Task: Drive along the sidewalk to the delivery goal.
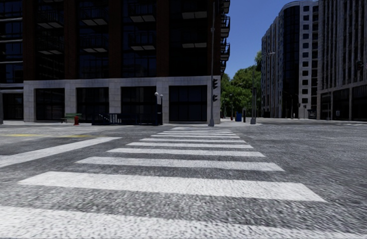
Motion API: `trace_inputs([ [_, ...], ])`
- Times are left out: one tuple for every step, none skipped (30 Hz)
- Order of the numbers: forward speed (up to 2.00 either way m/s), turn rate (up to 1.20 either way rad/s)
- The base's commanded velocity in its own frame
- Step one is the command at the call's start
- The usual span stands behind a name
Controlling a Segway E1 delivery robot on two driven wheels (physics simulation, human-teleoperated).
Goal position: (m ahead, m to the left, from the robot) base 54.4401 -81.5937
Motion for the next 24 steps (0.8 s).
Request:
trace_inputs([
  [2.00, 0.00],
  [2.00, 0.00],
  [2.00, 0.00],
  [2.00, 0.00],
  [2.00, 0.00],
  [2.00, 0.00],
  [2.00, 0.00],
  [2.00, 0.00],
  [2.00, 0.00],
  [2.00, 0.00],
  [2.00, 0.00],
  [2.00, 0.00],
  [2.00, 0.00],
  [2.00, 0.00],
  [2.00, 0.00],
  [2.00, 0.00],
  [2.00, 0.00],
  [2.00, 0.00],
  [2.00, 0.00],
  [2.00, 0.00],
  [2.00, 0.00],
  [2.00, 0.00],
  [2.00, 0.00],
  [2.00, 0.00],
])
